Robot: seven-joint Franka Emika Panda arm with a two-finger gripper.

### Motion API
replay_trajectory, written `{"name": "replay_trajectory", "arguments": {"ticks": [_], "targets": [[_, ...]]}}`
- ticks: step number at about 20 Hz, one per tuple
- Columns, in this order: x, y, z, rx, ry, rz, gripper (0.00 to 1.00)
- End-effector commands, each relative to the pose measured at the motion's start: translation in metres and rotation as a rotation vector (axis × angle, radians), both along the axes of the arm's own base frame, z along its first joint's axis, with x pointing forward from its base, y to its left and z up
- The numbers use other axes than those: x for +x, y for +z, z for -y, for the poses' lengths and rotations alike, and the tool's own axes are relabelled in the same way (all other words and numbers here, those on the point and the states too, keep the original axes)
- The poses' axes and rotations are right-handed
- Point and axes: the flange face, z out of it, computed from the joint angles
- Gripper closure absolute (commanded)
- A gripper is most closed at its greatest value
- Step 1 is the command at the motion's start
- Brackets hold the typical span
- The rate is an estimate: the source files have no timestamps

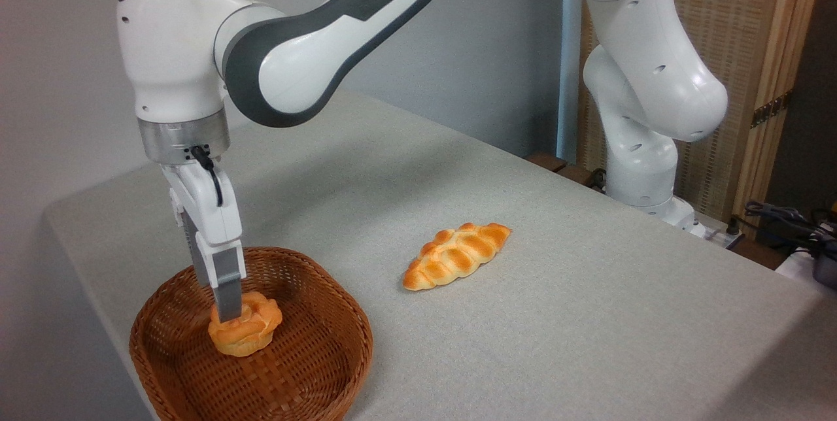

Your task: Put bread into the basket

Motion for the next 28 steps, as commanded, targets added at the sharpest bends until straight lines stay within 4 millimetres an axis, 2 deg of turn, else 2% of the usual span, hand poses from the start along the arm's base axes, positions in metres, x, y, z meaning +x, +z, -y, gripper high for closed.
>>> {"name": "replay_trajectory", "arguments": {"ticks": [1,2,3,4,5,7,8,12,14,20,23,26,27,28], "targets": [[-0.010,0.055,-0.039,-0.041,0.078,-0.064,0.00],[-0.017,0.073,-0.058,-0.044,0.099,-0.090,0.00],[-0.026,0.089,-0.071,-0.053,0.115,-0.102,0.00],[-0.037,0.113,-0.079,-0.076,0.123,-0.080,0.00],[-0.047,0.126,-0.084,-0.086,0.129,-0.076,0.00],[-0.067,0.133,-0.089,-0.087,0.133,-0.098,0.00],[-0.074,0.131,-0.094,-0.084,0.140,-0.123,0.00],[-0.108,0.130,-0.092,-0.083,0.135,-0.158,0.00],[-0.118,0.130,-0.093,-0.081,0.130,-0.163,0.00],[-0.122,0.139,-0.093,-0.065,0.135,-0.154,0.00],[-0.122,0.158,-0.112,-0.071,0.165,-0.121,0.00],[-0.122,0.161,-0.113,-0.052,0.158,-0.123,0.00],[-0.123,0.159,-0.105,-0.029,0.127,-0.126,0.00],[-0.123,0.159,-0.106,-0.009,0.119,-0.133,0.00]]}}
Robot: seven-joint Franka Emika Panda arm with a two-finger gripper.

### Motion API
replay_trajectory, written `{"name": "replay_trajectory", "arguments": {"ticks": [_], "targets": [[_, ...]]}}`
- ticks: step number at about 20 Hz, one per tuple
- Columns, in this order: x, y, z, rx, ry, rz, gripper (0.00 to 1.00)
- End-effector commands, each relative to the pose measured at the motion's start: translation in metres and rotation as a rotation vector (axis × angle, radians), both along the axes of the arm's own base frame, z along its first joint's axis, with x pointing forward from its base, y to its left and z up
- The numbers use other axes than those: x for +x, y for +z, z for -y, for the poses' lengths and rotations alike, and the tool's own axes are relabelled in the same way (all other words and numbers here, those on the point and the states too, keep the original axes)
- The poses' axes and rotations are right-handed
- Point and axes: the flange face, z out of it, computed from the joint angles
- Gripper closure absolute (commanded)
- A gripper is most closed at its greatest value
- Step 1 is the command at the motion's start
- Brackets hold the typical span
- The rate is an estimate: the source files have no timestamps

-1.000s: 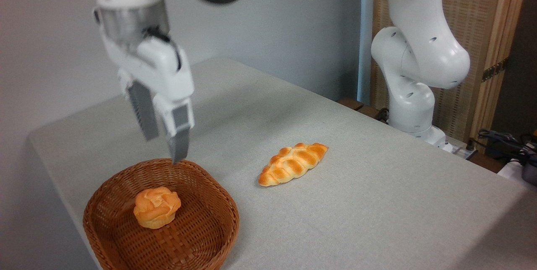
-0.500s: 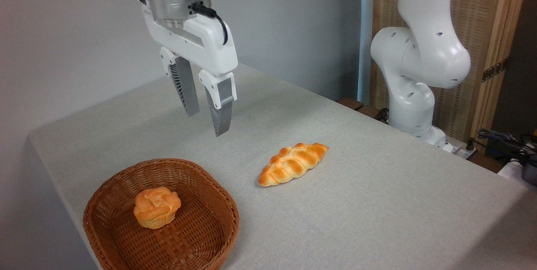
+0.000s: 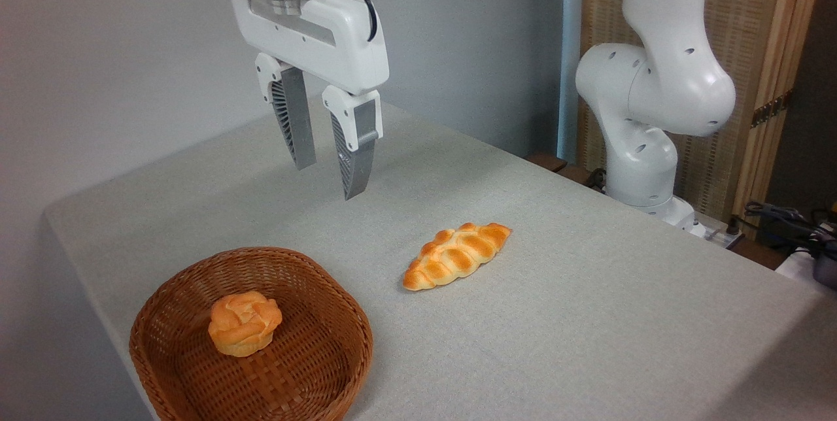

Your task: Put bread into the basket

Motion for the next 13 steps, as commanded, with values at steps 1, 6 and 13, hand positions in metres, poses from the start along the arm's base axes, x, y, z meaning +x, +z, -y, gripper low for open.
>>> {"name": "replay_trajectory", "arguments": {"ticks": [1,6,13], "targets": [[-0.0028,0.0058,0.0019,0.050,-0.038,-0.022,0.00],[-0.0015,0.0048,0.0028,0.050,-0.031,-0.044,0.00],[-0.0028,0.0037,0.0020,0.049,-0.030,-0.056,0.00]]}}
